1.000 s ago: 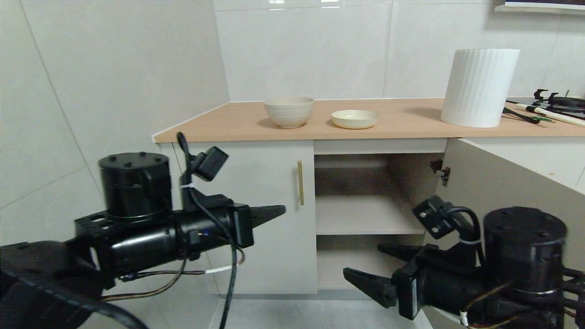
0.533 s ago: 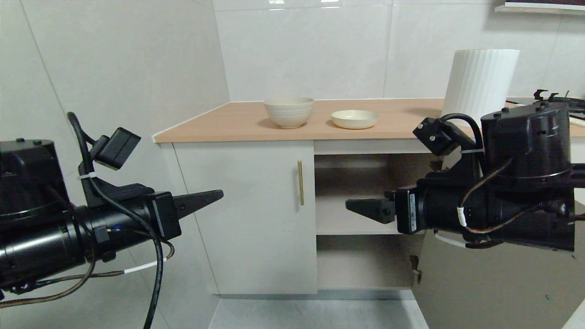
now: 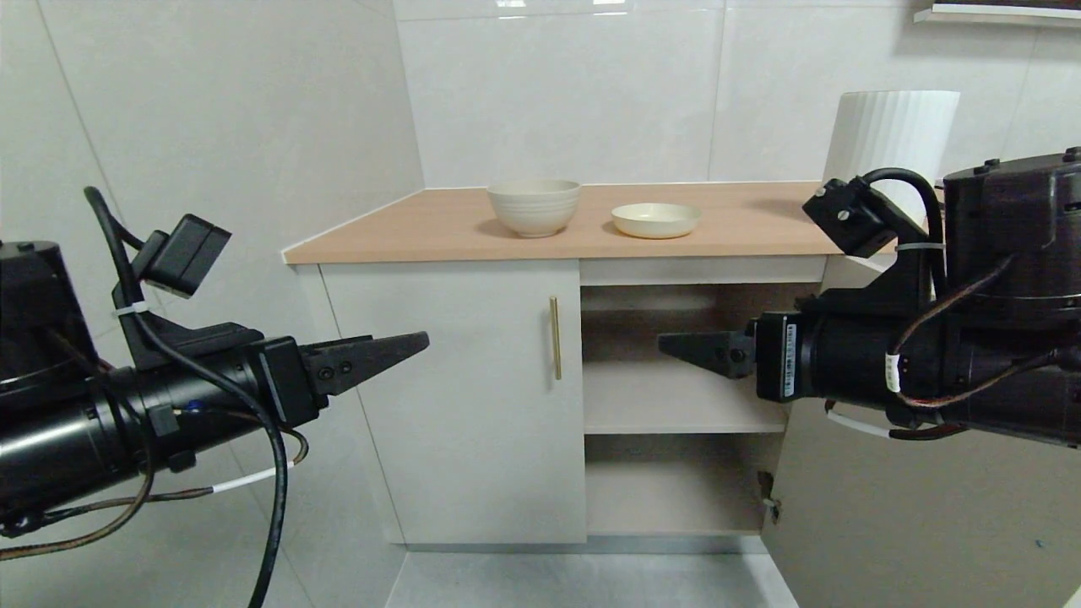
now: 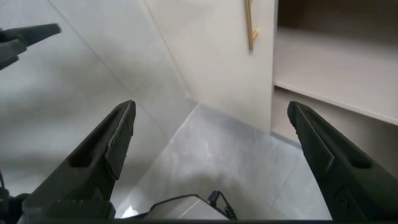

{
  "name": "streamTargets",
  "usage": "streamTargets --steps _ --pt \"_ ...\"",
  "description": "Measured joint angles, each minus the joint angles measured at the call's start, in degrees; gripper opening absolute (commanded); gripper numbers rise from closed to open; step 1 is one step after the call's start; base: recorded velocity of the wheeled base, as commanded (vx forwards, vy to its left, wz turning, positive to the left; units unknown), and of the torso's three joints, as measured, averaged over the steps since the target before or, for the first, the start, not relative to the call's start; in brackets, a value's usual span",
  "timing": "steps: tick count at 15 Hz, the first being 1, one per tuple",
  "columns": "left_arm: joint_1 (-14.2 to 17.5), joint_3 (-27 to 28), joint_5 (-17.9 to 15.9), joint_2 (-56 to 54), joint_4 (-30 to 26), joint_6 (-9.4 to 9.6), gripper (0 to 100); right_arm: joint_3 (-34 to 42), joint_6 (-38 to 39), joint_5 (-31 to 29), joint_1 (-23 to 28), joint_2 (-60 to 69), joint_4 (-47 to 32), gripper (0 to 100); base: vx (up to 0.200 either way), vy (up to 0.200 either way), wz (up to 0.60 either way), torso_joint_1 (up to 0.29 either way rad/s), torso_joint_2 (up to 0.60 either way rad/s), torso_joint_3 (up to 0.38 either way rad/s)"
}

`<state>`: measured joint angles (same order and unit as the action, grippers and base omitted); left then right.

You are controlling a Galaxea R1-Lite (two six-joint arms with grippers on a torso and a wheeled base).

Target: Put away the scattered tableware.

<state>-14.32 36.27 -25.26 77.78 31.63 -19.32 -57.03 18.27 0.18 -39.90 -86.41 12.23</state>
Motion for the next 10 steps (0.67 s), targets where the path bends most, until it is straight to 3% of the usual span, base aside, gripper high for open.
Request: streamTargets --steps 3,8,10 --pt "0.0 0.5 1.7 -0.4 -0.1 0.02 100 0.0 0.0 -0.6 0.0 0.2 -0.3 100 0.0 0.0 0.0 0.0 0.0 0.0" --pt "0.0 1.0 1.8 -1.0 -0.7 0.0 100 0.2 -0.1 -0.6 0.1 1.0 -0.9 100 0.0 0.0 0.0 0.0 0.0 0.0" --pt "0.3 1.3 1.7 -1.1 -1.0 0.02 100 0.1 -0.1 -0.6 0.2 1.2 -0.9 100 0.2 0.0 0.0 0.005 0.01 0.002"
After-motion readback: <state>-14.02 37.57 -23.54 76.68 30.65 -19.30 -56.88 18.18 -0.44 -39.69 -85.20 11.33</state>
